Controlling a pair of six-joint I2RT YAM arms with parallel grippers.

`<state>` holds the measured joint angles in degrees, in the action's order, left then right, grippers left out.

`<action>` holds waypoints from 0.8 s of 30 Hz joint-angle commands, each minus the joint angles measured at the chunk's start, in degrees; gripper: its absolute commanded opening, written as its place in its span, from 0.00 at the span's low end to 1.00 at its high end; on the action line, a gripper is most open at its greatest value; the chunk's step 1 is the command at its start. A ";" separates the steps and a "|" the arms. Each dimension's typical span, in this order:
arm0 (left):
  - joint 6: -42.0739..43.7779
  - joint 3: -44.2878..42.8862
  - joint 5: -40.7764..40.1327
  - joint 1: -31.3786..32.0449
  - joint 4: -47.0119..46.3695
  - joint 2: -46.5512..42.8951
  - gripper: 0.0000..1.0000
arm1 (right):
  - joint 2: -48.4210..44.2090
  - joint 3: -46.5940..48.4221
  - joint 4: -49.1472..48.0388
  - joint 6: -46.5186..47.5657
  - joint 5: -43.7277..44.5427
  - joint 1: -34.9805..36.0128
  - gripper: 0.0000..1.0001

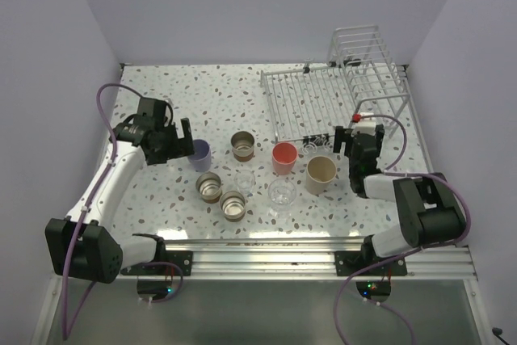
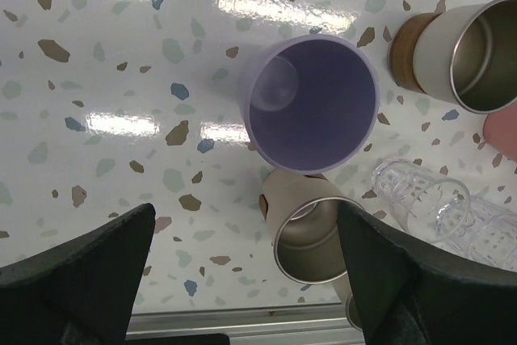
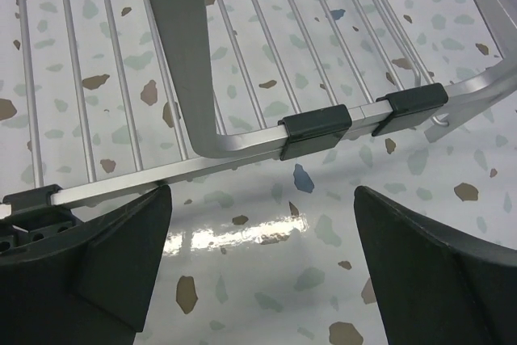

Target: Load the cups into the dish rack

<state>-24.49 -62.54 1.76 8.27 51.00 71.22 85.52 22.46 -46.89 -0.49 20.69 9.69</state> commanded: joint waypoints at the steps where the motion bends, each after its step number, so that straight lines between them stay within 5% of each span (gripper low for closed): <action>1: -0.38 0.23 1.05 0.16 -2.93 -1.17 0.97 | -2.90 5.31 8.65 -1.36 0.32 0.41 0.98; 9: 0.41 2.42 0.53 0.16 -5.65 -0.73 0.95 | -13.52 5.76 24.47 -0.03 -4.17 0.41 0.98; 24: 2.87 7.61 1.14 0.08 -11.10 -2.40 0.91 | -26.44 15.33 62.79 -18.47 -2.41 0.50 0.98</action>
<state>-23.20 -56.01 1.91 8.27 43.68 70.59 62.15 34.33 4.95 -12.03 16.19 10.07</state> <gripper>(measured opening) 0.914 0.983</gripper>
